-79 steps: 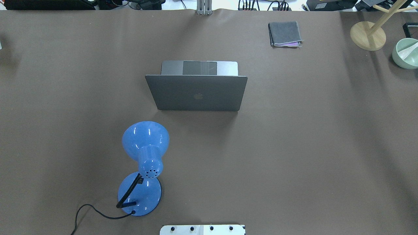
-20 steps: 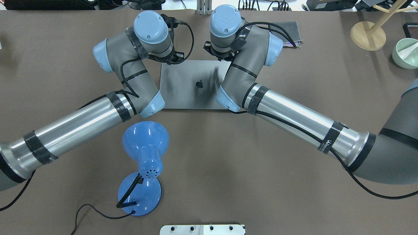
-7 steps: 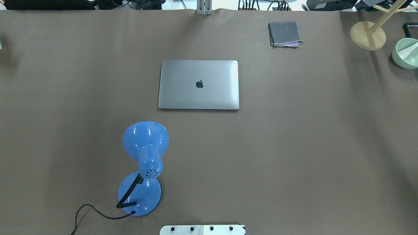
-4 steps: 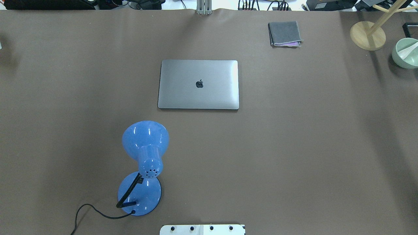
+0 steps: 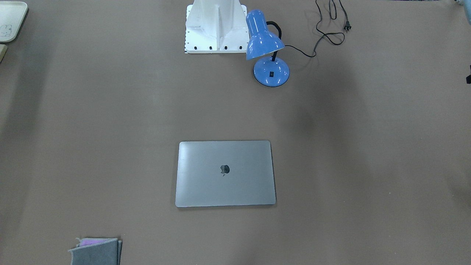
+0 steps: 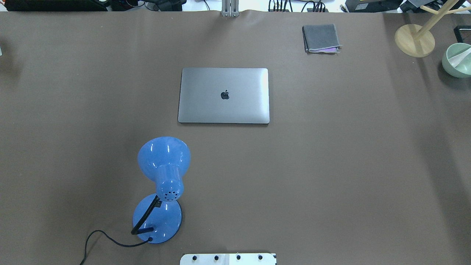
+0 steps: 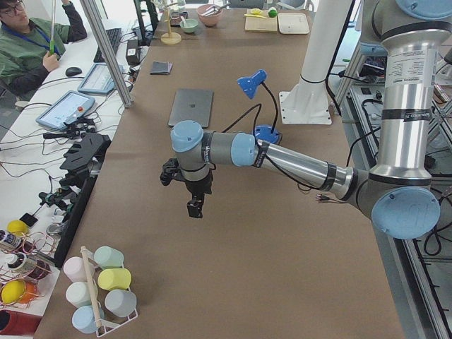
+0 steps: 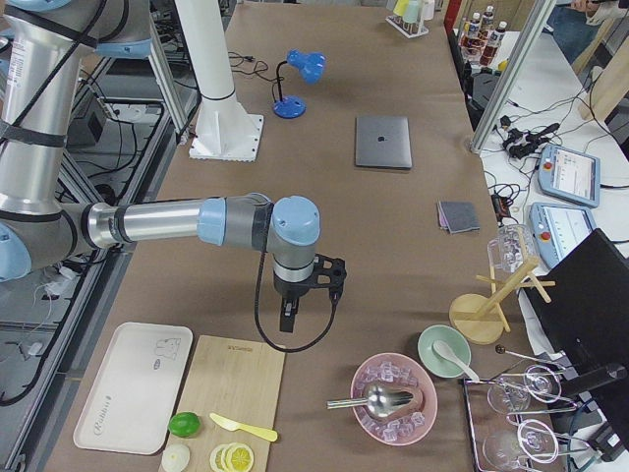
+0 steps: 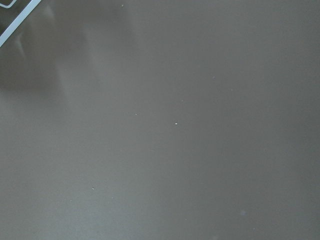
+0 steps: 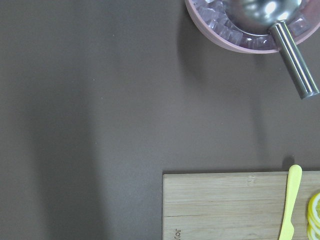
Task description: Close laptop
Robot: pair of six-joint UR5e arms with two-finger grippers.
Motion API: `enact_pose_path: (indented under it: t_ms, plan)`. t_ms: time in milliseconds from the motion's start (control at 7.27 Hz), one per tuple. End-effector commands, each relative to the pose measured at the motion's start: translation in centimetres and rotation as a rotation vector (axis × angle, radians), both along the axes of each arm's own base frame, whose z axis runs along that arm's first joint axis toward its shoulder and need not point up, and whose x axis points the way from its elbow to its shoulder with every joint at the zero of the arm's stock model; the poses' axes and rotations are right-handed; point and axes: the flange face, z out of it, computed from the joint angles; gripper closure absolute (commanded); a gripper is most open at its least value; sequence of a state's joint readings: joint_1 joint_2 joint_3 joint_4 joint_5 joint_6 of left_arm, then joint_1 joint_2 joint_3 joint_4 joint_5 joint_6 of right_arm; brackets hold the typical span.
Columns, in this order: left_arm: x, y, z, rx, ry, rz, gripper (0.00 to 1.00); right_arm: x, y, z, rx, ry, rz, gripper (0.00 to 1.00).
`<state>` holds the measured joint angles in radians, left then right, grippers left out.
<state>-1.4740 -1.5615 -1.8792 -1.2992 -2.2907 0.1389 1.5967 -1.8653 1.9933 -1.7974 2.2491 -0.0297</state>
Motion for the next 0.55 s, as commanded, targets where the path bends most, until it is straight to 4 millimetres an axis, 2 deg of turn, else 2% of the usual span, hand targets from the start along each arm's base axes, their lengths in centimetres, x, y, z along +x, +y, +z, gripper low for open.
enact_pose_path:
  t_ms: [0, 275, 413]
  plan:
    - [-0.1, 0.3, 0.1, 0.004, -0.003, 0.001, 0.02, -0.1, 0.0, -0.1, 0.002, -0.012, 0.002, 0.0]
    - [-0.2, 0.4, 0.4, 0.0, -0.007, 0.002, 0.02, -0.1, 0.4, 0.0, -0.003, -0.014, 0.002, 0.0]
    - [-0.3, 1.3, 1.5, -0.024, -0.009, 0.001, 0.02, -0.1, 0.6, 0.2, -0.009, -0.014, 0.002, 0.0]
